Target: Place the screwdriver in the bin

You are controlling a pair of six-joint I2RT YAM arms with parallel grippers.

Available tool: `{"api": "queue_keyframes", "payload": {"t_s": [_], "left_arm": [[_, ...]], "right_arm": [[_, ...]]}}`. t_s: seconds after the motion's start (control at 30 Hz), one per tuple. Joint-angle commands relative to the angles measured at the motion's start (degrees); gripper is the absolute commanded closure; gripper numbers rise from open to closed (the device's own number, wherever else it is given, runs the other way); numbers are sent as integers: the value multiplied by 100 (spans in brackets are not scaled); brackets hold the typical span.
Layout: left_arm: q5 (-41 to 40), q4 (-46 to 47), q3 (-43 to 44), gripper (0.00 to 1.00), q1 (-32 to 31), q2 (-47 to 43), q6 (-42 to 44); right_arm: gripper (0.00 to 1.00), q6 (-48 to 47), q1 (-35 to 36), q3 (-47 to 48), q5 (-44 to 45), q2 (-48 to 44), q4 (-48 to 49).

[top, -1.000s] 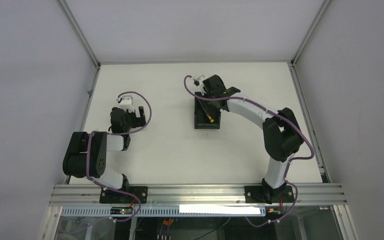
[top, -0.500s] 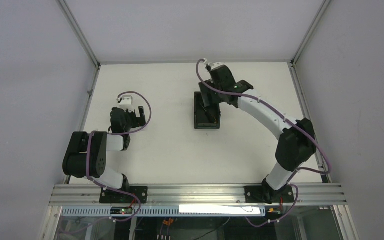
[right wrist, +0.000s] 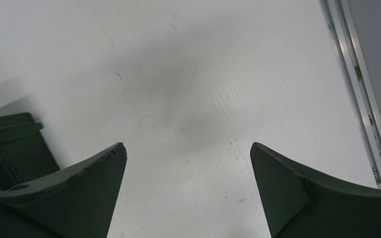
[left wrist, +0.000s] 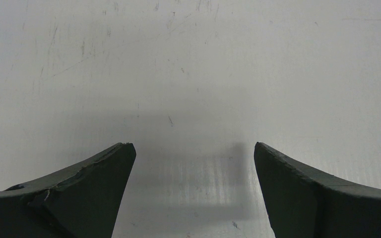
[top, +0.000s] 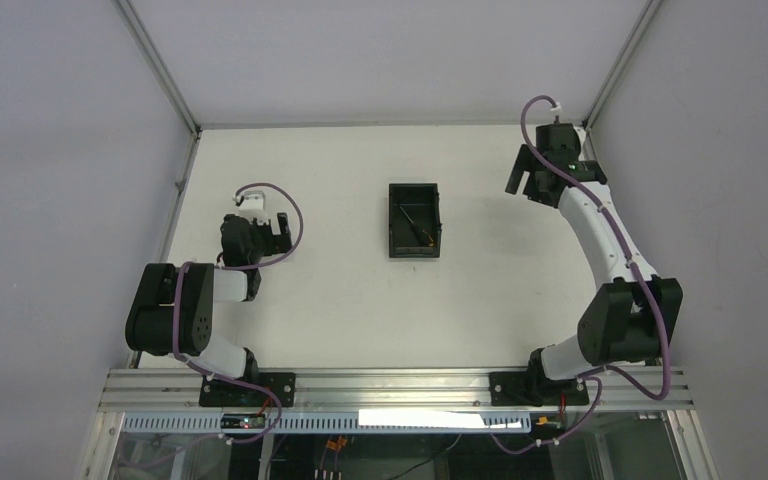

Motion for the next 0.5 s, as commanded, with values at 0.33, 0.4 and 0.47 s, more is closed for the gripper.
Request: {"api": "queue_keyframes", "payload": {"t_s": [0.33, 0.4, 0.47], "left_arm": [[53, 168, -14, 1, 14, -126, -11], [41, 171, -14, 1, 18, -126, -13], [45, 172, -14, 1, 16, -121, -11]], "right_arm": [[1, -370, -387, -290, -60, -541, 127], [1, -364, -392, -326, -58, -607, 199], [1, -411, -392, -378, -145, -686, 306]]}}
